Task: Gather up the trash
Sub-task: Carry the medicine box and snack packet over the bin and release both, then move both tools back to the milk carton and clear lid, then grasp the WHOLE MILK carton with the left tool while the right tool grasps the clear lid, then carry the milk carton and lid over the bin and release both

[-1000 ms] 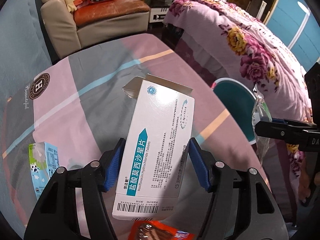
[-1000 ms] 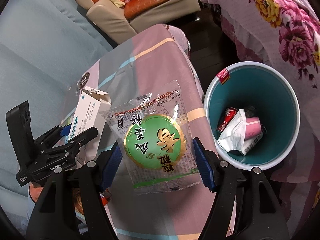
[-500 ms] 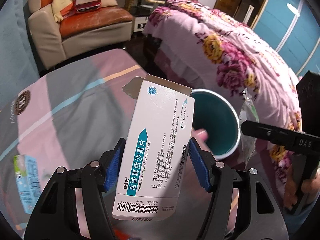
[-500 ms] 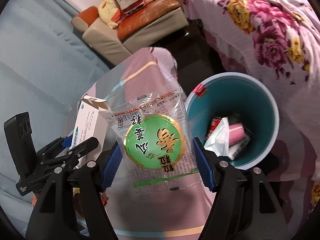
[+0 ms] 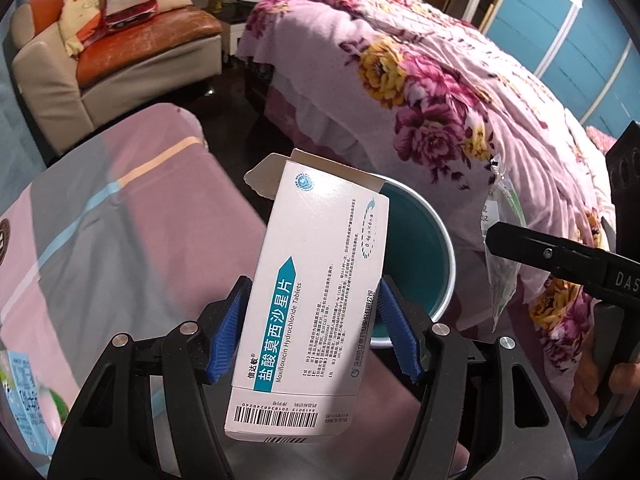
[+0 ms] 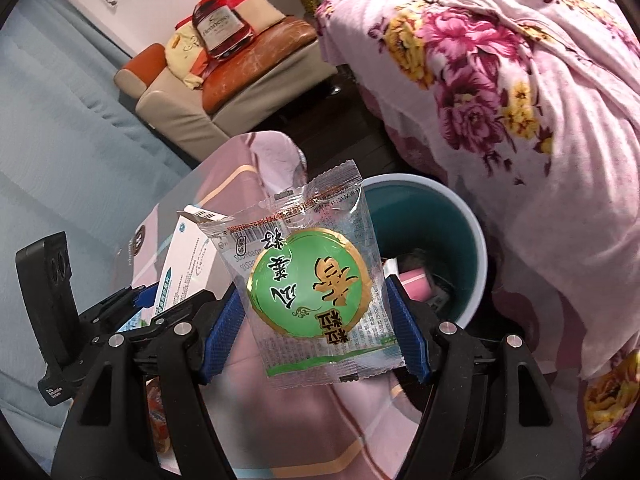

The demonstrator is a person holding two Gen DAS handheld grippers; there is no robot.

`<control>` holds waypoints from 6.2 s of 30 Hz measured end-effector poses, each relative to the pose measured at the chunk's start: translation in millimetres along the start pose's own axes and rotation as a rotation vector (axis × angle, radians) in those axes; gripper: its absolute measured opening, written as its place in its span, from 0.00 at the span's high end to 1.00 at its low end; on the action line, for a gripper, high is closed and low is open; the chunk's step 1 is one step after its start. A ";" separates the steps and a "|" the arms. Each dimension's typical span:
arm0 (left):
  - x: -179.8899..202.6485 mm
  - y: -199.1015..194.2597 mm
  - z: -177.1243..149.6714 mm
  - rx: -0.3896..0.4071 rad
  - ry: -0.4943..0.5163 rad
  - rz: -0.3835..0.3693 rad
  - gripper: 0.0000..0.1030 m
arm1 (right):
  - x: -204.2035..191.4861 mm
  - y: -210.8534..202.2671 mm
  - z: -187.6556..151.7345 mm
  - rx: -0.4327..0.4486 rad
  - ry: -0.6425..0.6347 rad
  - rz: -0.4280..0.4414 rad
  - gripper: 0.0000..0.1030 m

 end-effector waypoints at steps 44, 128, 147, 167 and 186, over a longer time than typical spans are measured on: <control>4.0 49.8 7.5 -0.086 -0.023 -0.029 0.20 | 39.0 26.4 17.6 -0.040 0.050 -0.084 0.36; -342.7 -137.3 -211.5 0.039 -0.467 0.180 0.09 | -324.9 189.0 -158.2 -0.481 -0.369 0.061 0.58; -328.1 -109.3 -181.5 0.019 -0.439 0.156 0.09 | -302.9 193.9 -127.0 -0.395 -0.367 0.011 0.96; -310.5 -108.3 -150.6 0.047 -0.416 0.238 0.51 | -251.8 151.6 -91.0 -0.296 -0.314 0.024 0.96; -185.0 -93.1 -90.2 0.051 -0.227 0.171 0.51 | -170.8 89.3 -53.0 -0.154 -0.181 0.045 0.96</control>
Point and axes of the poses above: each gripper's, at about its wrist camera, not at the fingertips, and y roughly the way its jaws point, x to its right, z to its top, the point moved 9 cm from there along y, roughly the way its jaws point, and after that the axes turned 1 degree about -y, right-handed, at the moved point
